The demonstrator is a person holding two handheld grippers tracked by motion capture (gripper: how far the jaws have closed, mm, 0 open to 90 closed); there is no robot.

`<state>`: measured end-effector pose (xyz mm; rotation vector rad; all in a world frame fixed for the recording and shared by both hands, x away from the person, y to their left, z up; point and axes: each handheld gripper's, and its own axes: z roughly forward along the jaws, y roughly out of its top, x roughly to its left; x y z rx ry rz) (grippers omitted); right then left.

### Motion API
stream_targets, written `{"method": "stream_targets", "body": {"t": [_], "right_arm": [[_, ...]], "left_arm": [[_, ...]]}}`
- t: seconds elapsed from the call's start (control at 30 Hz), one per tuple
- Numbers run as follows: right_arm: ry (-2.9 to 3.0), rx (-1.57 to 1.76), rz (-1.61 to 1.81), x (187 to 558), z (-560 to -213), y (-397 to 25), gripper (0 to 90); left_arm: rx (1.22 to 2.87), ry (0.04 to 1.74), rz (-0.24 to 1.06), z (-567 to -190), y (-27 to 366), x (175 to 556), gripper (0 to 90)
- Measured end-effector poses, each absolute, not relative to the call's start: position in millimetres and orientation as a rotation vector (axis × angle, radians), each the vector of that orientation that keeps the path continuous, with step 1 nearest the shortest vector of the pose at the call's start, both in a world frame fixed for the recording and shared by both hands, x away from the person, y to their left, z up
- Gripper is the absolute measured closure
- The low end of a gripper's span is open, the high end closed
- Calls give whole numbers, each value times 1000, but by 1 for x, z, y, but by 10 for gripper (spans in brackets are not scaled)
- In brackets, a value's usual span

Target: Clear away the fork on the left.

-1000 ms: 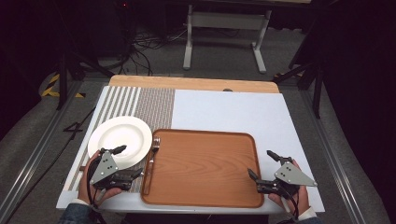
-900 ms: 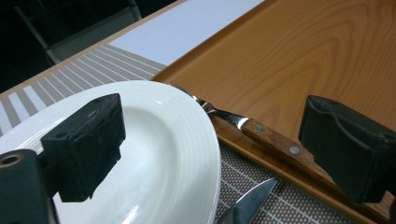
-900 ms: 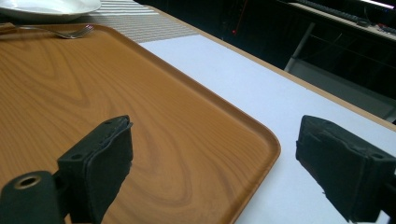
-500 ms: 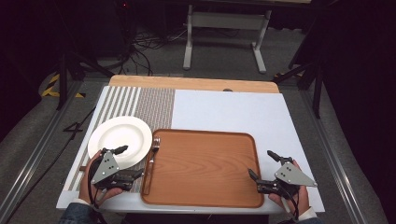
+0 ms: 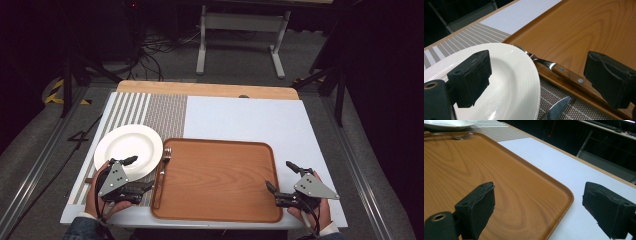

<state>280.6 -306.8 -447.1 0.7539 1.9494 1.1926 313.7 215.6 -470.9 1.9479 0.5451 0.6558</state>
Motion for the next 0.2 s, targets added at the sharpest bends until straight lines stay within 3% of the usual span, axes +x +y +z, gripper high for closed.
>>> {"method": "stream_targets", "body": {"t": [0.2], "right_arm": [[1948, 761, 1205, 283, -448, -308, 116]], "left_arm": [[1969, 555, 666, -472, 215, 315, 85]]}}
